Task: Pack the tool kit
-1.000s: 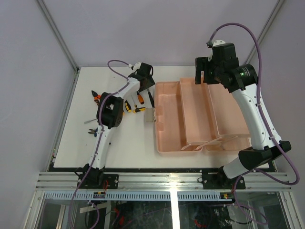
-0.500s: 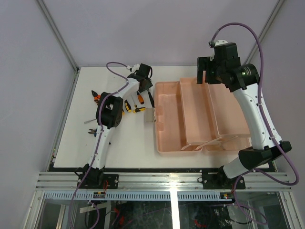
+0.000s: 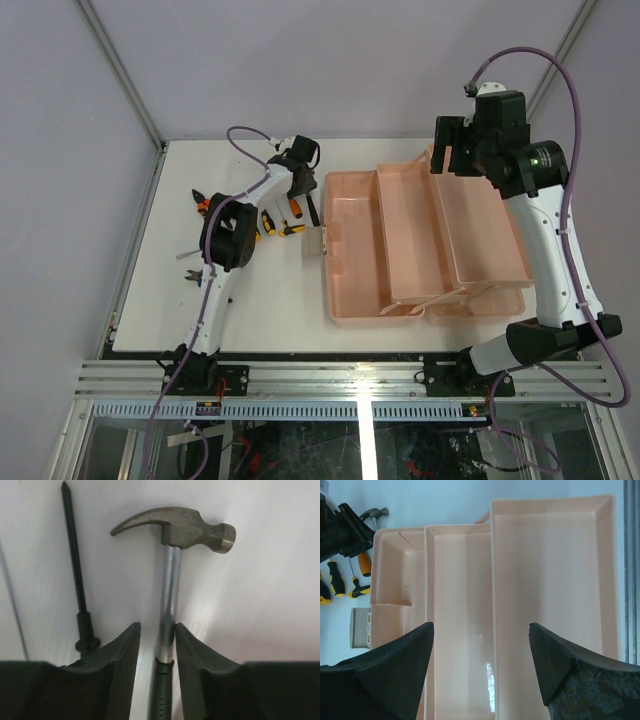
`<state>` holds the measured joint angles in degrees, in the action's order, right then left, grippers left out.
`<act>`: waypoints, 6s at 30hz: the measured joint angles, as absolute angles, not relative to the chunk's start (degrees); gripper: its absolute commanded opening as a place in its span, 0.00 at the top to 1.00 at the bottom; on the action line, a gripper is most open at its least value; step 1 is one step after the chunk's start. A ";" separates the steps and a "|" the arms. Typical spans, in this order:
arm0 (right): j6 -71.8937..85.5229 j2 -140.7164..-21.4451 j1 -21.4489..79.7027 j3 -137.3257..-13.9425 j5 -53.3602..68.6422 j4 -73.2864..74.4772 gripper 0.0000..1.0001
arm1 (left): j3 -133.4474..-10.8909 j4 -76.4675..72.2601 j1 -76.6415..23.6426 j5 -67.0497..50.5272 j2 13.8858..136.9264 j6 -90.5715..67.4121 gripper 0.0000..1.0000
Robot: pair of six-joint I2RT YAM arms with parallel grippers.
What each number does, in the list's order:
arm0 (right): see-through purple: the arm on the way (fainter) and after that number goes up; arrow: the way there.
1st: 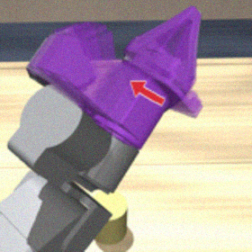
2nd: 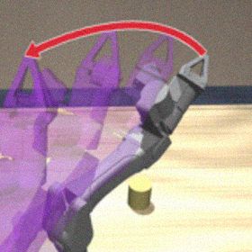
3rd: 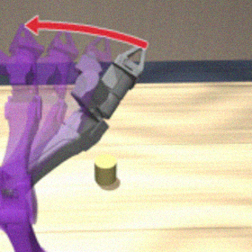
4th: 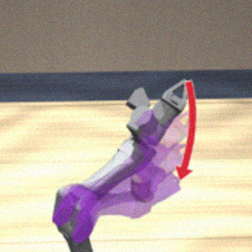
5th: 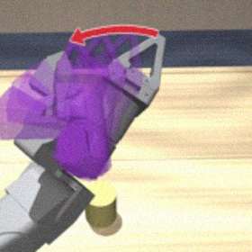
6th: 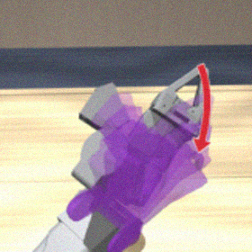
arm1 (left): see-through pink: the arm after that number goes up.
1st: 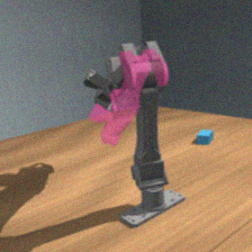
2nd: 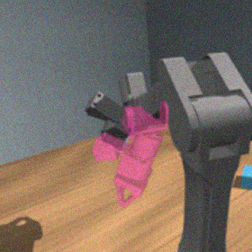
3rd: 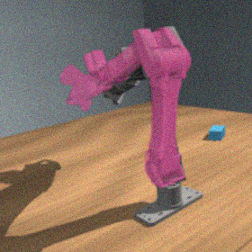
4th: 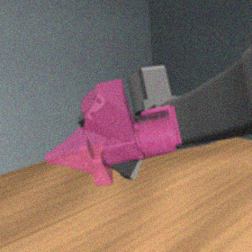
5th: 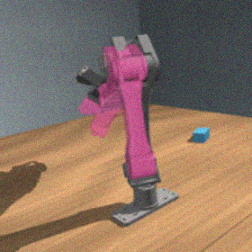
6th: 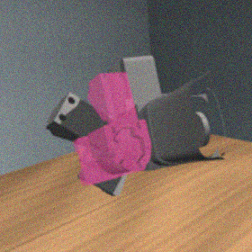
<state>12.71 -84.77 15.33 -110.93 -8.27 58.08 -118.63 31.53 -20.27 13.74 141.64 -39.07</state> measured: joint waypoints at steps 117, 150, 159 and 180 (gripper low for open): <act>15.86 -73.87 12.34 -100.71 5.23 52.69 0.14 | -100.68 36.42 -46.35 7.62 116.97 -54.41 1.00; 14.83 -73.34 12.29 -101.71 5.02 54.92 0.14 | -100.57 35.53 -46.89 8.86 127.96 -50.89 0.94; 14.74 -73.34 11.99 -101.93 4.99 54.98 0.14 | -100.49 34.76 -46.89 8.73 127.98 -50.33 0.60; 14.57 -73.32 11.94 -101.95 5.02 55.00 0.13 | -102.06 34.26 -46.13 11.86 116.64 -48.77 0.58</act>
<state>14.57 -73.32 11.94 -101.95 5.02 55.00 -102.06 34.26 -46.13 11.86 116.64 -48.77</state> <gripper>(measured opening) 0.863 0.419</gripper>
